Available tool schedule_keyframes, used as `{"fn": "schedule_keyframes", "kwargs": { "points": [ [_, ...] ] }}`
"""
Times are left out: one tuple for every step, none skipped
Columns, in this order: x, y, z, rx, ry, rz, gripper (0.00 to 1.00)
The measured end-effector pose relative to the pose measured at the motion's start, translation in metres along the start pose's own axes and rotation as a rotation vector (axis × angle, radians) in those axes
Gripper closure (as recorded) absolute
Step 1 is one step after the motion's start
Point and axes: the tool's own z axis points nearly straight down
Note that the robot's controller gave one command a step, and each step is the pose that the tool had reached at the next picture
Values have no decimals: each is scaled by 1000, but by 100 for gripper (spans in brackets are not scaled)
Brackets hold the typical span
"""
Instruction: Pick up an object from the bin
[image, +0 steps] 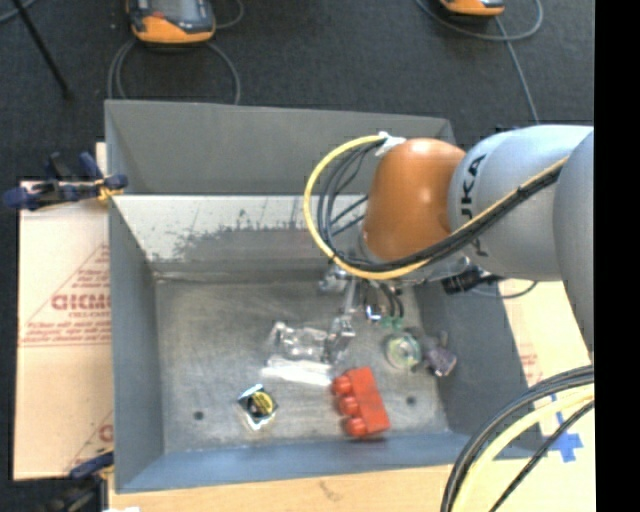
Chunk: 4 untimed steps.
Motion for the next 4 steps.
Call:
{"fn": "schedule_keyframes", "kwargs": {
  "points": [
    [31, -8, 62, -2, -12, -249, 0],
    [30, -8, 61, -3, -15, -246, 100],
    [58, -45, 37, 1, 4, -325, 100],
    [55, -42, 40, -3, 2, -315, 100]
  ]
}}
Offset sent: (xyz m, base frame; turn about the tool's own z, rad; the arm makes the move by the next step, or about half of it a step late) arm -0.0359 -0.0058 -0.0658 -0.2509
